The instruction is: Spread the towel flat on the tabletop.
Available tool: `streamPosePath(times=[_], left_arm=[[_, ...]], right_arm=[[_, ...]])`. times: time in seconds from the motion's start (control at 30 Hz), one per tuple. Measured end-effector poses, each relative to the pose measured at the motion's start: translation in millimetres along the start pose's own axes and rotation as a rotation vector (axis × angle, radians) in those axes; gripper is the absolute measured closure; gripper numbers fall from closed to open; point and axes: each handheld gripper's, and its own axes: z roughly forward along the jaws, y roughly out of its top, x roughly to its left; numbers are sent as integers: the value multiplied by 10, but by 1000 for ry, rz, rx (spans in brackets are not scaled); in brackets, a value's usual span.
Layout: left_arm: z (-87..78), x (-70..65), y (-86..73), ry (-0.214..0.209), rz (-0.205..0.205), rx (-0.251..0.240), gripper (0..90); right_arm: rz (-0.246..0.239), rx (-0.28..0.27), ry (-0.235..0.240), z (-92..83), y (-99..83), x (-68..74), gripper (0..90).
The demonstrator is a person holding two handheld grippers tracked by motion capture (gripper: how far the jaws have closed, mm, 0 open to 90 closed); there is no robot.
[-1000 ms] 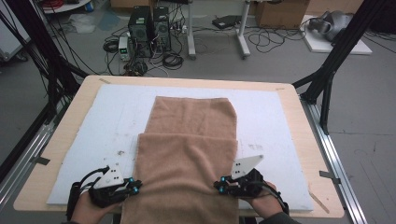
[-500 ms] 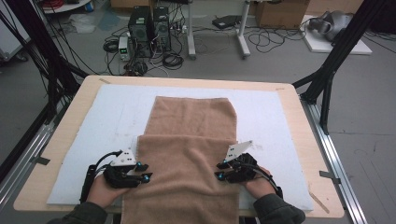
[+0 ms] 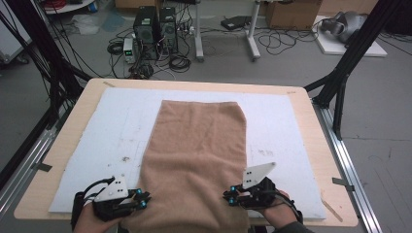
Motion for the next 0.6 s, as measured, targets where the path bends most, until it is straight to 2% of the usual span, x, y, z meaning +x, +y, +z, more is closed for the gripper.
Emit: streamPosePath(times=[0.07,0.1,0.13,0.2,0.3,0.33,0.4,0.47,0.57,0.6], left_arm=[[1,50,19,20,-7,-3,687],[23,95,29,32,-13,-2,666],[67,156,35,44,-13,2,650],[156,235,30,57,-35,16,585],[298,319,-8,68,-44,45,575],[345,333,-33,62,-41,65,584],[351,333,-56,65,-35,44,663],[344,328,-69,53,-37,37,813],[335,269,-80,76,-20,31,859],[327,253,-90,82,-21,24,862]], right_arm=[[-3,9,-37,-51,23,-37,763],[-9,37,-75,-49,27,-85,741],[2,54,-87,-29,21,-136,713],[27,68,-85,54,-11,-236,662],[35,137,-89,231,-79,-307,639],[40,148,-86,262,-97,-318,642],[44,140,-82,305,-141,-330,667],[51,127,-77,293,-164,-351,716],[50,125,-49,287,-170,-372,836],[48,125,-45,292,-168,-369,846]])
